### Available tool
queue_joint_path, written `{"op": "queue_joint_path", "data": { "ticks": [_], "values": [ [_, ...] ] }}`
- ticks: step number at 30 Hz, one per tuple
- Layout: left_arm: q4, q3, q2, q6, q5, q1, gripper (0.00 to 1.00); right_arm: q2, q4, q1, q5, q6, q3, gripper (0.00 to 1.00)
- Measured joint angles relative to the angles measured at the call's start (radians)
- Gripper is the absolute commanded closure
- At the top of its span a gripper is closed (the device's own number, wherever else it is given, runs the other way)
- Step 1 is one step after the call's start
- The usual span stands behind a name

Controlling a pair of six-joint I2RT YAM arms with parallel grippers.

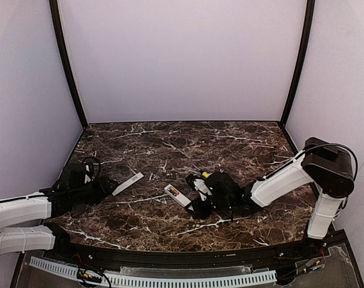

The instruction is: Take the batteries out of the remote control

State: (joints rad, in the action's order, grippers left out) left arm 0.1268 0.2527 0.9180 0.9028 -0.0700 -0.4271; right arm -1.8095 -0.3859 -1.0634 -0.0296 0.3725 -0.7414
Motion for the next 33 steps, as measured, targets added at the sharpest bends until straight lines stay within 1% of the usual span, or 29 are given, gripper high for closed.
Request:
{"op": "queue_joint_path", "data": {
  "ticks": [8,13,17,21,25,29,33],
  "values": [
    [-0.003,0.001,0.006,-0.021,-0.002,0.000,0.38,0.000,0.043,-0.005,-0.016,-0.003,-0.024,0.56],
    [-0.014,0.015,0.034,-0.066,-0.032,-0.001,0.40,0.003,0.067,-0.006,-0.050,-0.023,-0.036,0.45],
    [-0.013,0.057,0.110,-0.111,-0.067,-0.024,0.42,0.019,0.108,-0.005,-0.078,-0.040,-0.041,0.42],
    [0.010,0.109,0.238,-0.140,-0.095,-0.096,0.45,0.039,0.153,0.013,-0.105,-0.060,-0.042,0.48],
    [0.021,0.186,0.393,-0.160,-0.118,-0.168,0.47,0.061,0.183,0.059,-0.132,-0.077,-0.034,0.53],
    [0.043,0.264,0.516,-0.170,-0.135,-0.213,0.50,0.084,0.183,0.096,-0.179,-0.094,-0.014,0.63],
    [0.063,0.332,0.615,-0.179,-0.143,-0.240,0.55,0.109,0.172,0.128,-0.224,-0.102,0.018,0.62]
  ]
}}
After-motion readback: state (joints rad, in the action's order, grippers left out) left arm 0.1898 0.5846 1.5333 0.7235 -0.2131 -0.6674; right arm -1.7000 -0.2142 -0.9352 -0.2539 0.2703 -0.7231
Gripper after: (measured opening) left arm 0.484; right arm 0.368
